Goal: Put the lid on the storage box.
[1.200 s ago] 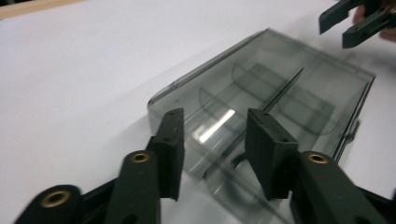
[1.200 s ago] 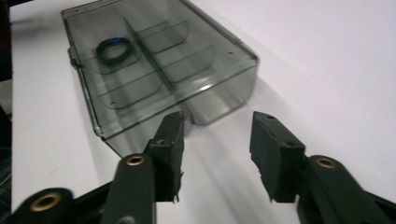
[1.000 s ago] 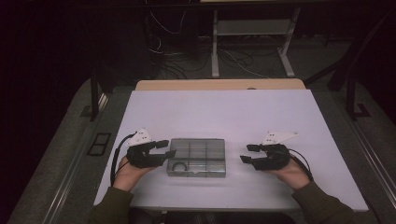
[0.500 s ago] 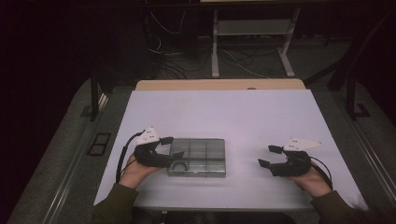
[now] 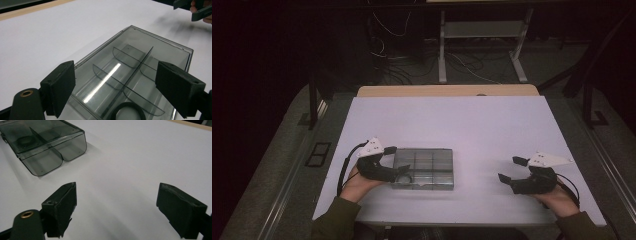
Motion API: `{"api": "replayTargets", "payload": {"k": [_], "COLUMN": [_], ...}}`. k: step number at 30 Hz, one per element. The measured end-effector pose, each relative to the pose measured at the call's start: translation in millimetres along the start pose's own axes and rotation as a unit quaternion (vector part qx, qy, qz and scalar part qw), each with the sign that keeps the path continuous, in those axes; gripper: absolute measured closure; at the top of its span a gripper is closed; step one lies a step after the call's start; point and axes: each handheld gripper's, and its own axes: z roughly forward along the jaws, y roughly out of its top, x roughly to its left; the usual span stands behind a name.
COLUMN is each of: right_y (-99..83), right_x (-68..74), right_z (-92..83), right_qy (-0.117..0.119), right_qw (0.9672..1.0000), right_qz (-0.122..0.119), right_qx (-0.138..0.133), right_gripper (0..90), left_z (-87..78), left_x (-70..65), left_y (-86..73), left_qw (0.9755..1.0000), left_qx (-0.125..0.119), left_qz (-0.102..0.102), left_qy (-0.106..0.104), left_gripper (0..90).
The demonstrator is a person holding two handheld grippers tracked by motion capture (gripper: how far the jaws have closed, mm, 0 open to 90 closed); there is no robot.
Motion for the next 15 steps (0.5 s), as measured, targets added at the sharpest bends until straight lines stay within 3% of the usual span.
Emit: {"api": "replayTargets", "payload": {"k": [6, 11, 15], "right_y": [-1.1, -1.7, -2.2], "right_x": [-1.3, -1.8, -1.5], "right_z": [-2.3, -1.3, -1.5], "right_qy": [-0.004, -0.003, -0.003], "right_qw": [1.0, 1.0, 1.0], "right_qz": [0.006, 0.005, 0.007], "right_qx": [-0.004, -0.002, -0.001], "right_gripper": [14.4, 14.4, 14.4], "left_z": [0.1, 1.8, 2.1], "left_x": [-0.8, -1.9, -2.0], "left_y": [-1.1, -1.4, -1.2], "left_qw": [1.0, 1.0, 0.9999], "left_qx": [-0.004, 0.0, -0.001], "left_qz": [-0.001, 0.002, 0.004], "left_qy": [0.0, 0.008, 0.01], "left_gripper": [12.4, 0.3, 0.0]}}
